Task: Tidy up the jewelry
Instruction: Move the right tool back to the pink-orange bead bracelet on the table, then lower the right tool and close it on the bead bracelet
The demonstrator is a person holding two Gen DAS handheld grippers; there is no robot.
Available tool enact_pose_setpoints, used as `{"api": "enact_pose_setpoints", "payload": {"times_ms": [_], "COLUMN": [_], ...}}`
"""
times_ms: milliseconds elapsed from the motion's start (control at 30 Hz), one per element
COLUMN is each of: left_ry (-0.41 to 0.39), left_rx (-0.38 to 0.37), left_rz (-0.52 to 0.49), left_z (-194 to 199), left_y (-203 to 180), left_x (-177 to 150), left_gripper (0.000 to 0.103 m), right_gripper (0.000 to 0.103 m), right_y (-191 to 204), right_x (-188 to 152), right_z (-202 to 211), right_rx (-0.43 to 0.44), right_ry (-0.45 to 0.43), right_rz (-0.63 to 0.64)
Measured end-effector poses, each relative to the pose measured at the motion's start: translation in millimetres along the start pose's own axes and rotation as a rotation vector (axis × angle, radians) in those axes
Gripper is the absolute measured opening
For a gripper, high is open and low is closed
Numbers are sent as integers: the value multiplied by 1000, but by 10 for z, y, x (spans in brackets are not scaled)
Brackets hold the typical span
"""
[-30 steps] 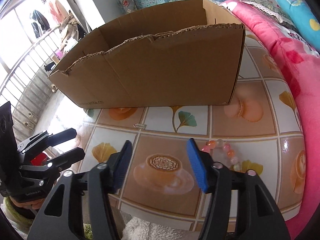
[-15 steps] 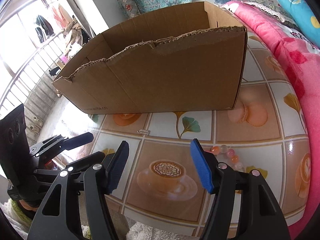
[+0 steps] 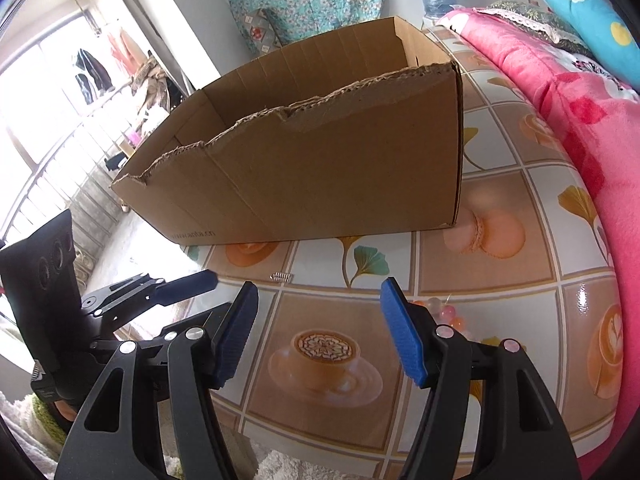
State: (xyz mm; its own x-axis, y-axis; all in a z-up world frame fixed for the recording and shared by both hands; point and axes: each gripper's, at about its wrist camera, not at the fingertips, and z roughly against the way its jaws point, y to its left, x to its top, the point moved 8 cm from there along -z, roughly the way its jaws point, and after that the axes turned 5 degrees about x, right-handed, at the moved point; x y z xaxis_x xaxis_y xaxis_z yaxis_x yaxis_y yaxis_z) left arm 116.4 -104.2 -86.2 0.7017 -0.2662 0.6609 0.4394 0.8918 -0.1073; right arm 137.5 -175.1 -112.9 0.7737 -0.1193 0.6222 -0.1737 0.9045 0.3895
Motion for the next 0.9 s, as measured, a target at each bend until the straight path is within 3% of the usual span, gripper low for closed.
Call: {"api": "enact_pose_setpoints", "payload": {"times_ms": [367,900], "left_ry": [46,52], "left_rx": [-7,65], "left_rz": [-9,-44], "left_z": [-246,-318], "left_y": [-153,-248], "left_x": [119,154], "left_gripper": [27,27], "right_gripper": [62,62], "right_y": [-146,-354], "right_x": [-7,-7], "right_z": [11,134], "right_rx": [6,5], "right_ry": [-20,-72], "right_rz": [-44,-101]}}
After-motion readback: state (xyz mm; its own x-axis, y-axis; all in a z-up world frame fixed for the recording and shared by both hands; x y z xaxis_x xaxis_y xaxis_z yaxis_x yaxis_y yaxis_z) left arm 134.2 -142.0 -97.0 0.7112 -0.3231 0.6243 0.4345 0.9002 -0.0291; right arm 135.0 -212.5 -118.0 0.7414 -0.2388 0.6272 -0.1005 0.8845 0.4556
